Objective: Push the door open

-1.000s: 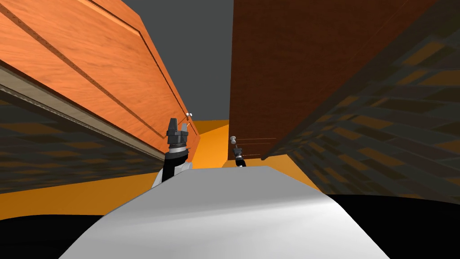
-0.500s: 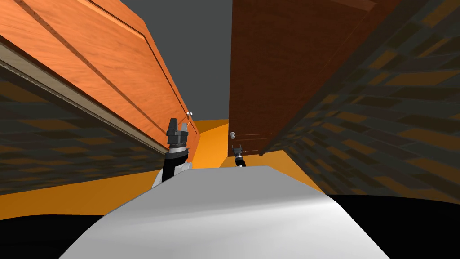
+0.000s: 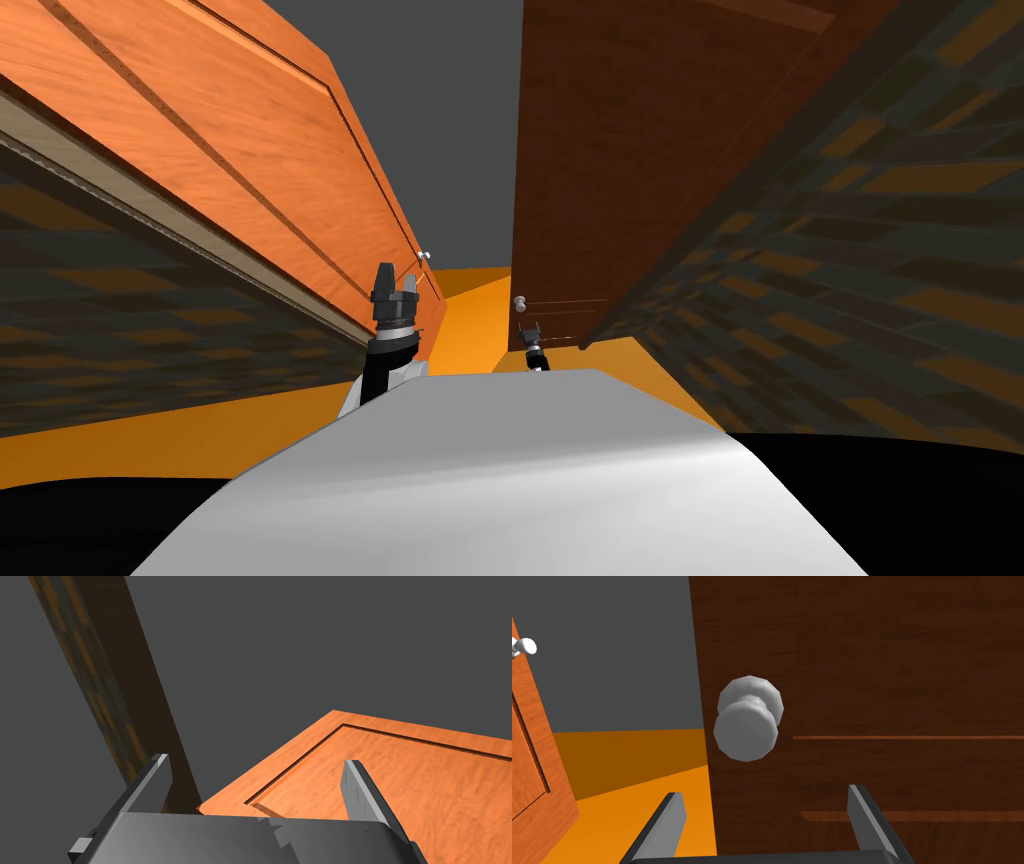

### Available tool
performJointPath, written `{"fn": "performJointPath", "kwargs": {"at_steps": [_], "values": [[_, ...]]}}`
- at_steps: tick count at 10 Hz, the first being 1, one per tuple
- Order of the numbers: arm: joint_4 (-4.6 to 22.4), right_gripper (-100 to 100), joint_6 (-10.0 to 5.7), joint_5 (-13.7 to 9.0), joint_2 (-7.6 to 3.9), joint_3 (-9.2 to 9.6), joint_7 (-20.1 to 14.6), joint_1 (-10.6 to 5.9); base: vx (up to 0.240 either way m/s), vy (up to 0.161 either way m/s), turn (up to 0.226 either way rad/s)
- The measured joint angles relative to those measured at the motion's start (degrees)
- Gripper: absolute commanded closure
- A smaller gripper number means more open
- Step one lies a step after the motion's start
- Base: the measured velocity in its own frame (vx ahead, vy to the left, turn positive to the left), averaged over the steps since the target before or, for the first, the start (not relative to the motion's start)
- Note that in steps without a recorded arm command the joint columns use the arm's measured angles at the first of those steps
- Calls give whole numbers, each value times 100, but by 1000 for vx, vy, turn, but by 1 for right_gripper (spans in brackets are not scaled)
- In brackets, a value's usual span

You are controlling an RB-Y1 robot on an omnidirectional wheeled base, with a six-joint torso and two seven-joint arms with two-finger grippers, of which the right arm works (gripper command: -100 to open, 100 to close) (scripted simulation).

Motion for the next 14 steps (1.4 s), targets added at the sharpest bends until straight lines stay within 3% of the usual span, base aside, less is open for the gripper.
{"fn": "performJointPath", "kwargs": {"at_steps": [3, 6, 7, 12, 13, 14], "values": [[22, -100, -20, -15, -82, -30, -21, -34, 203, 16, 24], [67, -100, -69, -26, 50, -52, -51, -42, 160, 31, 13], [58, 100, -64, -26, 58, -54, -49, -44, -12, 1, 12], [68, 100, -70, -26, 50, -52, -51, -41, -16, -5, -4], [68, -100, -69, -26, 49, -52, -51, -41, -131, 32, -84], [-25, -100, -23, -42, -70, -69, -30, -9, -195, 53, -79]]}}
